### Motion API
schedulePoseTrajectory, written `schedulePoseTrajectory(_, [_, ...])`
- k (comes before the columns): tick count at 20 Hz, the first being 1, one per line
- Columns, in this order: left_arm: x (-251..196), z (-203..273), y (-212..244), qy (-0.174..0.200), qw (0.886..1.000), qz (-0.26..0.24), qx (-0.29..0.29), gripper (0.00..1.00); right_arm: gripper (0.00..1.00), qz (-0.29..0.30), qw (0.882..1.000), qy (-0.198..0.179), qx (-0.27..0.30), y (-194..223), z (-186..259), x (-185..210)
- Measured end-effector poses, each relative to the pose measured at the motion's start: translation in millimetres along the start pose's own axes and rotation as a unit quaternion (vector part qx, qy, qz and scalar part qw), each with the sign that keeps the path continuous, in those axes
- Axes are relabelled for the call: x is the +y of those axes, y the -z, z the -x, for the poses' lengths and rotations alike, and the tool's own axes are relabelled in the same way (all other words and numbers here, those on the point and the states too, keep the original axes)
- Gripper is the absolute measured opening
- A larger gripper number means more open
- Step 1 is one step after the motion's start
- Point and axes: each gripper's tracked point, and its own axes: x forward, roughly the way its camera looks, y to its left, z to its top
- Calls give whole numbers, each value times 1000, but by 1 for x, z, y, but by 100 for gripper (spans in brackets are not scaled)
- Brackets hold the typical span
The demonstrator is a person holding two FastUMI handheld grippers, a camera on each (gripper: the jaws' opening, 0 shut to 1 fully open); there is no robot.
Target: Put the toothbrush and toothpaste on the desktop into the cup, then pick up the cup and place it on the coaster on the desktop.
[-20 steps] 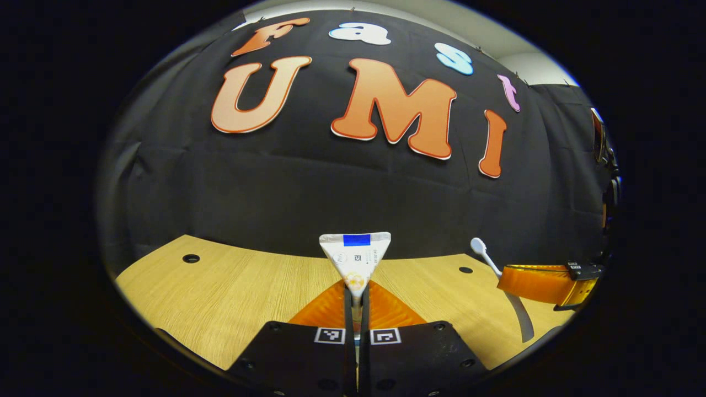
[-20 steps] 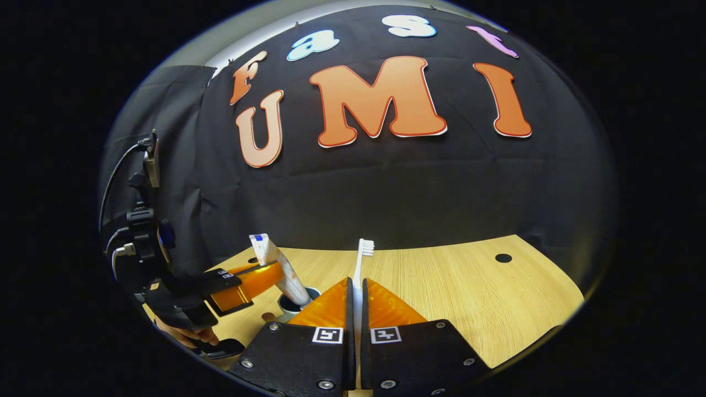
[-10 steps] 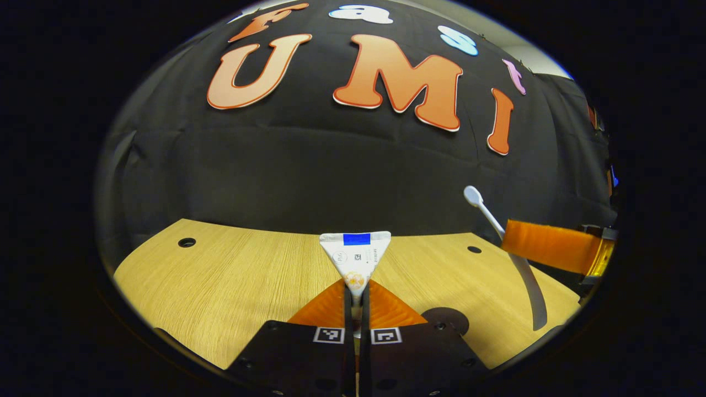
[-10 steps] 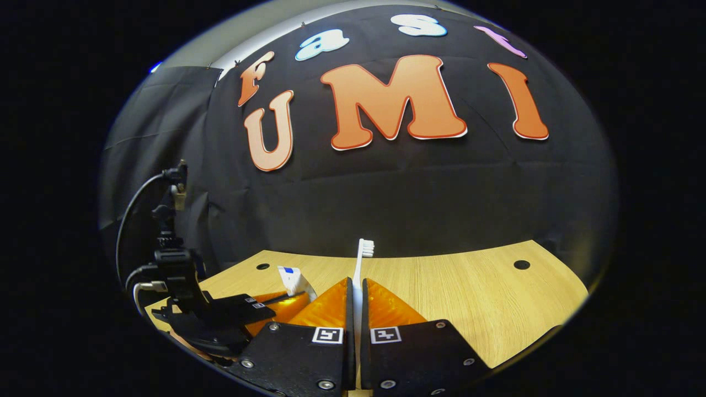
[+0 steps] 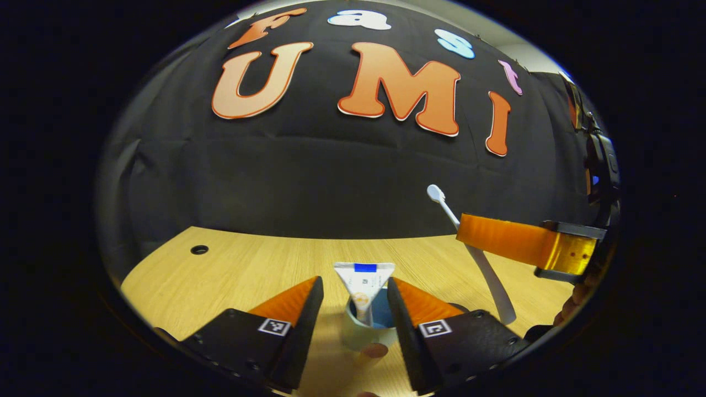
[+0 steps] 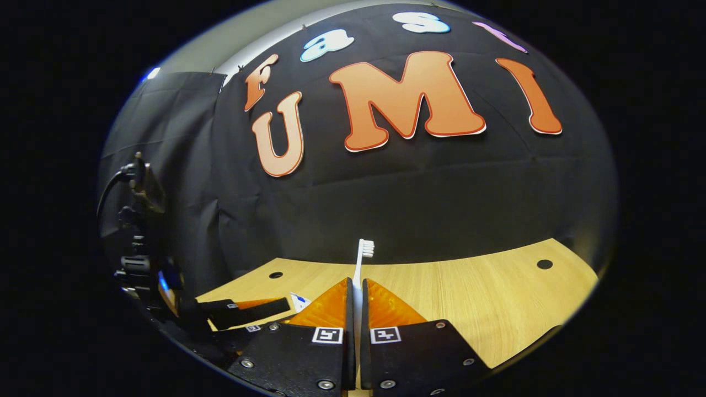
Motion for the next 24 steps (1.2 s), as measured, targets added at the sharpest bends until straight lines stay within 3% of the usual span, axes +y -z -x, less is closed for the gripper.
schedulePoseTrajectory(1, [6,6,-3,-5,1000,0,-5,80,4,-2,1000,-4,-6,-3,-4,3])
schedulePoseTrajectory(4, [17,24,-5,-14,1000,-1,-13,82,4,-4,999,-29,-33,-12,-11,17])
schedulePoseTrajectory(6, [24,31,-4,-20,1000,0,-18,89,4,5,998,-31,-56,-17,-19,21])
schedulePoseTrajectory(15, [51,35,23,-38,999,11,-1,89,4,-26,994,-49,-99,-22,-61,22])
schedulePoseTrajectory(24, [64,24,48,-48,998,21,25,90,4,-57,993,-52,-94,7,-97,18])
